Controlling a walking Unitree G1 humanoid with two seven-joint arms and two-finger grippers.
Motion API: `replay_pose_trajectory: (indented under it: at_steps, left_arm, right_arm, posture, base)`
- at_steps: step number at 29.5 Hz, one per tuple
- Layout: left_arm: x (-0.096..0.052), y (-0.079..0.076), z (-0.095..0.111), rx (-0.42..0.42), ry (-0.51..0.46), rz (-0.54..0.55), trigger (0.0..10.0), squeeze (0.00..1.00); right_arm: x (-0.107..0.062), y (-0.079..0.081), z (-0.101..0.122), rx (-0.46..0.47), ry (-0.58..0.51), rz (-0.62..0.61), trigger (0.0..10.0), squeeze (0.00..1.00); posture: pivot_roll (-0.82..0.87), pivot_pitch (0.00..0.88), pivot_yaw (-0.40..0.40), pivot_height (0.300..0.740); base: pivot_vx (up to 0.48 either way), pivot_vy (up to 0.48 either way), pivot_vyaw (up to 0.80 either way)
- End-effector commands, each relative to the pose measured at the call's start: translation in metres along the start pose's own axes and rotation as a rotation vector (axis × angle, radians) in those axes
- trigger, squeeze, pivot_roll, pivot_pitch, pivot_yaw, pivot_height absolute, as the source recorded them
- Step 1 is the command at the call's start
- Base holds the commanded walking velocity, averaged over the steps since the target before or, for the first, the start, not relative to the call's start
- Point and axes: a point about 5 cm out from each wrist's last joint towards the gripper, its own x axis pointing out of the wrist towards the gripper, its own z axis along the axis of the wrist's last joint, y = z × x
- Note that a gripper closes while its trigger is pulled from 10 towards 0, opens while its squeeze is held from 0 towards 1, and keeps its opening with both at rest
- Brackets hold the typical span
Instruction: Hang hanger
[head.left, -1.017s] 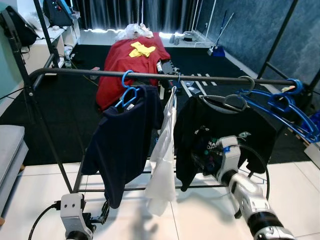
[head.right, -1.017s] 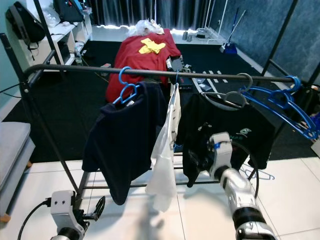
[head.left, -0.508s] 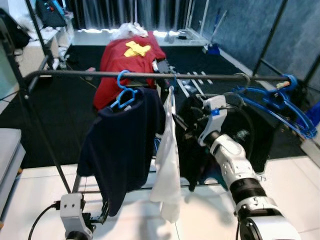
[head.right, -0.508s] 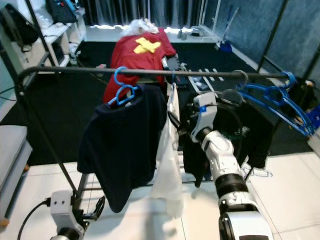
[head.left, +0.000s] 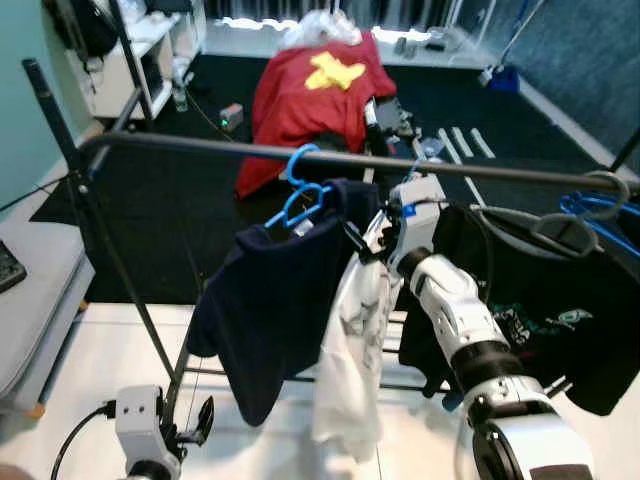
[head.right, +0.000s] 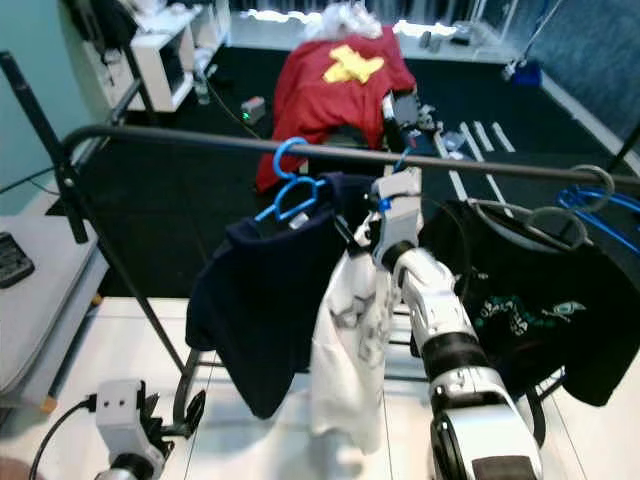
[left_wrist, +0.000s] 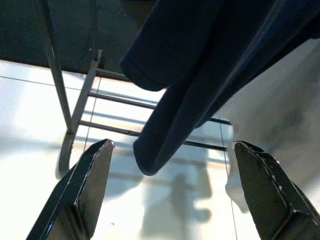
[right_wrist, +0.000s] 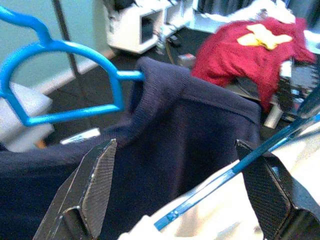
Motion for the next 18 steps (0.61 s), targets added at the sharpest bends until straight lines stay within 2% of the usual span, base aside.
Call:
replay_pose_trajectory:
  at_steps: [1,5,7,12,18]
  left_arm:
    - [-0.004,0.000,-0.005,-0.001,0.017,-0.007,10.0,0.00]
    - [-0.004,0.000,-0.005,0.000,0.016,-0.009,10.0,0.00]
    - [-0.004,0.000,-0.005,0.001,0.015,-0.014,10.0,0.00]
    - [-0.004,0.000,-0.005,0.001,0.013,-0.018,10.0,0.00]
    - [-0.004,-0.001,-0.004,0.000,0.008,-0.022,10.0,0.00]
  right_arm:
    - [-0.003,-0.002,-0.014,0.000,0.080,-0.025,10.0,0.00]
    - [-0.003,-0.004,-0.016,-0.013,0.113,-0.046,10.0,0.00]
    - [-0.004,-0.008,-0.023,-0.032,0.195,-0.102,10.0,0.00]
    - [-0.004,-0.012,-0.028,-0.039,0.268,-0.169,10.0,0.00]
    - [-0.002,-0.009,-0.026,-0.051,0.287,-0.186,10.0,0.00]
  posture:
    - [-0.09,0.083,-0.069,0.740]
    - [-0.08,0.085,-0.070,0.740]
    - [-0.08,0.083,-0.070,0.740]
    - [-0.08,0.083,-0.073,0.740]
    - [-0.08,0.090,-0.073,0.740]
  base:
    - [0.000,0.000,0.00]
    - [0.000,0.000,0.00]
    - [0.000,0.000,0.00]
    - [0.000,0.000,0.00]
    - [0.000,0.000,0.00]
